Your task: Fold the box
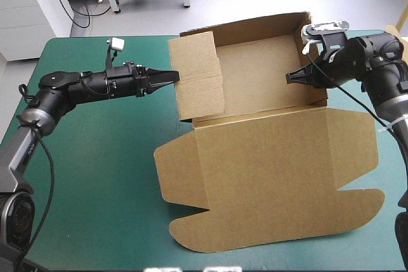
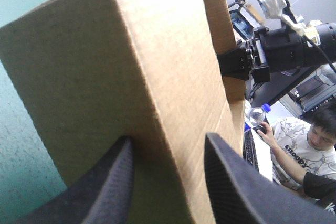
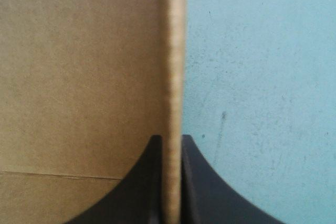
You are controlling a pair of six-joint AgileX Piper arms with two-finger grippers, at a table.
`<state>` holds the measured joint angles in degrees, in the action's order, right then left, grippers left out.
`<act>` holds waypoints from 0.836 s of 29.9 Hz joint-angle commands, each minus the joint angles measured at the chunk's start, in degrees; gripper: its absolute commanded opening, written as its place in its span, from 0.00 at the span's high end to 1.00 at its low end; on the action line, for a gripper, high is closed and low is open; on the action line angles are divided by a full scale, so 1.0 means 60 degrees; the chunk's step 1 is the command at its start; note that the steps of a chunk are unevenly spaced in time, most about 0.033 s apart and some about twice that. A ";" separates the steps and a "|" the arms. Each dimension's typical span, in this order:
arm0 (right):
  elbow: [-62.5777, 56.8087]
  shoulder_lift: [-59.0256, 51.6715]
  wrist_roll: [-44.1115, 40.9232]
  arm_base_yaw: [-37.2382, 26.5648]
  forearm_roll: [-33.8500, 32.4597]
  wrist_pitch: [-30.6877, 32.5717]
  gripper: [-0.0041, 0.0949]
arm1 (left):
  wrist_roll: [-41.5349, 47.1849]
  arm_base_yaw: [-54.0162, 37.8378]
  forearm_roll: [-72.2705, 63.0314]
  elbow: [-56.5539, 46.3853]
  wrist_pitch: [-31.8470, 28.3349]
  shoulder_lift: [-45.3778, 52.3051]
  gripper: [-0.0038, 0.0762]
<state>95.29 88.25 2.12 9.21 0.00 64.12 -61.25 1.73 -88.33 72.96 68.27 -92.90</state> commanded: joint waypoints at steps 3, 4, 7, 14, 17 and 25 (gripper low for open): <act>0.0314 -0.0380 -0.0353 0.0655 -0.0403 -0.0790 0.97 | 0.0339 0.0367 -0.0304 0.0217 0.0316 0.0448 0.57; 0.0314 -0.0380 -0.0563 0.0846 -0.0727 -0.0842 0.97 | 0.0474 0.0455 0.0009 0.0243 0.0094 0.0470 0.57; 0.0314 -0.0380 -0.1066 0.1311 -0.1571 -0.0885 0.97 | 0.1038 0.0627 0.1017 0.0530 -0.0335 0.0470 0.57; 0.0314 -0.0380 -0.1334 0.1564 -0.1625 -0.0885 0.97 | 0.2583 0.0705 0.2775 0.1692 -0.0916 0.0523 0.57; 0.0314 -0.0380 -0.1480 0.1737 -0.1625 -0.0971 0.97 | 0.3901 0.1084 0.4591 0.2240 -0.1491 0.0545 0.57; 0.0314 -0.0380 -0.1689 0.2496 -0.1627 -0.1374 0.97 | 0.6838 0.2553 0.9123 0.2826 -0.2751 0.0545 0.57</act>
<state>95.29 88.43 -7.94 22.23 -13.27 61.65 -26.03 14.30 -38.30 87.69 56.27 -92.05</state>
